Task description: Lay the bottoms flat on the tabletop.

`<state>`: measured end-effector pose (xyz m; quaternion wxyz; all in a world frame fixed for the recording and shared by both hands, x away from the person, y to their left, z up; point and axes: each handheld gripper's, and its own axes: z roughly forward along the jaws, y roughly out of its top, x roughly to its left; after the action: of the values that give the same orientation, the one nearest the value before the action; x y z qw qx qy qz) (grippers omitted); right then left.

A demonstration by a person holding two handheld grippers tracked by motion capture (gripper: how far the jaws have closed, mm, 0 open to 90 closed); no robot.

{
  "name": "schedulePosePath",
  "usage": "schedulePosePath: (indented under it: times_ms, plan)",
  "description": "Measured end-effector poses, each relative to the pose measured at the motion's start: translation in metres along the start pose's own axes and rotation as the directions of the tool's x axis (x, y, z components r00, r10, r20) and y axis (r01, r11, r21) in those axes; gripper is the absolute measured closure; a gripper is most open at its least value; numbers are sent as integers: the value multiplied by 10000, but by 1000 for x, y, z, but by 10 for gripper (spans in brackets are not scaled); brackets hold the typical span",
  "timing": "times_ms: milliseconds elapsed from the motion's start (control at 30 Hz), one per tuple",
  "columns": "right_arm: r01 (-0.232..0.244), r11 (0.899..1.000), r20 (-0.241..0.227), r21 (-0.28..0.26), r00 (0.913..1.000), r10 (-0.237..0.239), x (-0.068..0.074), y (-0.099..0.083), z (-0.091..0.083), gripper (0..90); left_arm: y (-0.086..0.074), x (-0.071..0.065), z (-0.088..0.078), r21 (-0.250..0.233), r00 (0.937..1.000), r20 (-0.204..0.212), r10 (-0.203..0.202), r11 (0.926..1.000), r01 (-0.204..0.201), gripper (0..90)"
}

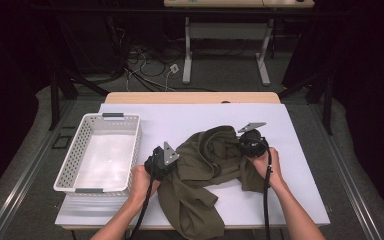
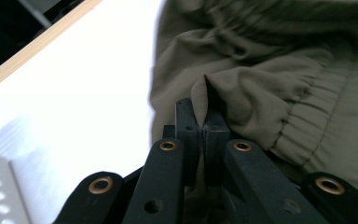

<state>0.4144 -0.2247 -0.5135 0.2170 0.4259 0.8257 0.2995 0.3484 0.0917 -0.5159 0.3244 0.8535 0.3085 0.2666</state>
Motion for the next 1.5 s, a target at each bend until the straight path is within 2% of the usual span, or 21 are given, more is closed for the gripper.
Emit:
schedulePosePath:
  times_ms: [100,200,300,467,600,700,767,833,900,967,1033,1167,1300,1400,1500]
  plan:
    - [-350,9994,-108,43,9993,350,-6,-5,-7,873,0,1,3,116,9994,-265,-223,9997,226,881]
    - [-213,9994,-389,284,9990,224,-5,-11,-4,855,-2,0,8,328,9989,-228,-410,9986,417,874]
    - [113,9987,-515,499,9986,-87,1,-13,0,718,-4,-3,11,465,9993,-155,-343,9983,350,840]
    - [359,9993,-709,122,9969,-349,7,-10,-10,431,-5,-4,1,347,9994,-229,-254,9991,262,738]
    - [597,9974,-922,-393,9937,-631,10,-7,-19,312,-4,-5,-11,300,9989,-461,118,9995,-104,620]
    - [632,9950,-949,-779,9930,-706,15,-2,-24,273,-5,-5,-18,371,9988,-447,207,9991,-190,520]
    - [625,9919,-896,-1103,9933,-725,18,2,-25,281,-5,-5,-22,396,9990,-389,201,9990,-185,460]
    - [633,9878,-965,-1423,9923,-775,21,7,-26,345,-5,-5,-27,421,9991,-340,262,9988,-248,427]
    - [745,9823,-836,-1717,9924,-898,26,10,-24,513,-5,-4,-32,361,9993,-279,257,9990,-247,397]
    - [775,9823,-724,-1707,9932,-909,30,12,-22,663,-4,-5,-36,347,9994,-227,246,9991,-238,382]
    - [823,9834,-666,-1617,9933,-941,32,14,-16,731,-4,-5,-41,202,9994,-212,268,9994,-264,374]
    - [717,9877,-547,-1388,9953,-799,32,14,-7,769,1,-8,-48,-44,9990,-18,436,9990,-436,357]
    - [512,9898,-459,-1333,9973,-578,30,13,-6,769,5,-19,-47,-111,9958,634,662,9978,-657,340]
    - [414,9912,-436,-1254,9979,-472,28,12,-6,769,7,-29,-43,-9,9890,1166,914,9958,-919,332]
    - [305,9930,-388,-1143,9986,-352,27,12,-6,768,8,-38,-36,192,9785,1605,1297,9907,-1345,322]
